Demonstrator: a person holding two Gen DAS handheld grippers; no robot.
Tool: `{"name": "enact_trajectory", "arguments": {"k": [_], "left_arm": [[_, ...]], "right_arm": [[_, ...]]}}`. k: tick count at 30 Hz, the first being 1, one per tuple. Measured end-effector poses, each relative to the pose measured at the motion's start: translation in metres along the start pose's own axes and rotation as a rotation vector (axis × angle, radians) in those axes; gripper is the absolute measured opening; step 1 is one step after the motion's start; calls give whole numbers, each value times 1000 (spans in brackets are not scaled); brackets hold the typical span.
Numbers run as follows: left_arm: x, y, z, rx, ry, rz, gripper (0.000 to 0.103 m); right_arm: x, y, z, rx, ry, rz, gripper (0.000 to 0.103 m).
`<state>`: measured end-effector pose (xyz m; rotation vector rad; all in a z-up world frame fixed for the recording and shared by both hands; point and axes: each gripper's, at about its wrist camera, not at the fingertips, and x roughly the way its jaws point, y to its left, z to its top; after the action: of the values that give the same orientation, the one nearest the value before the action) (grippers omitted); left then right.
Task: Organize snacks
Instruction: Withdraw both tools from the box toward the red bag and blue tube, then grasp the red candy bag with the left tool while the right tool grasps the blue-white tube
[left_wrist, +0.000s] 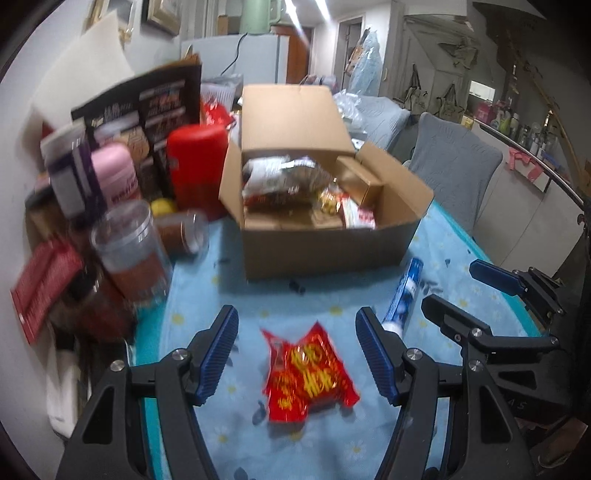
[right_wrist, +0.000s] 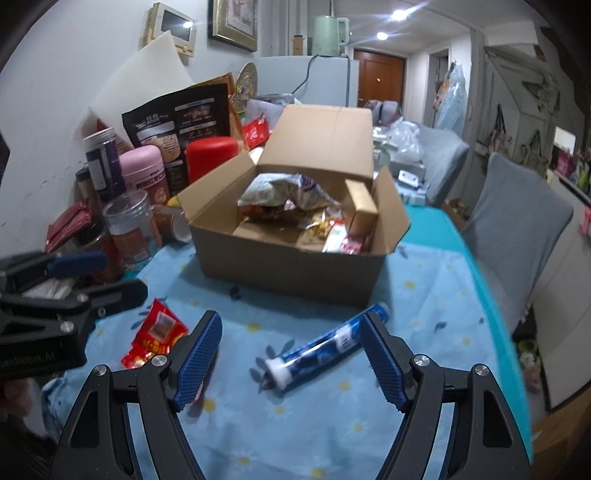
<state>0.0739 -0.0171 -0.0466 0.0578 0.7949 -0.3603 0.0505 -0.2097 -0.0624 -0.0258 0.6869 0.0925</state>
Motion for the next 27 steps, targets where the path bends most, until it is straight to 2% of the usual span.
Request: {"name": "enact_trajectory", "arguments": {"k": [8,13,24,27], "left_arm": [[22,9,-29,-49,88,-30,66],[36,5,-38,-45,131,-57,66],[81,-5,-35,-27,264,-49,66],[95,-4,-36,-62,306,-108,66]], "right_arm": [[25,7,-29,1,87,48,77],[37,2,-45,31,142,61,77],[46,-18,-54,71,178,52,77],[50,-24,-55,76,185,38,77]]}}
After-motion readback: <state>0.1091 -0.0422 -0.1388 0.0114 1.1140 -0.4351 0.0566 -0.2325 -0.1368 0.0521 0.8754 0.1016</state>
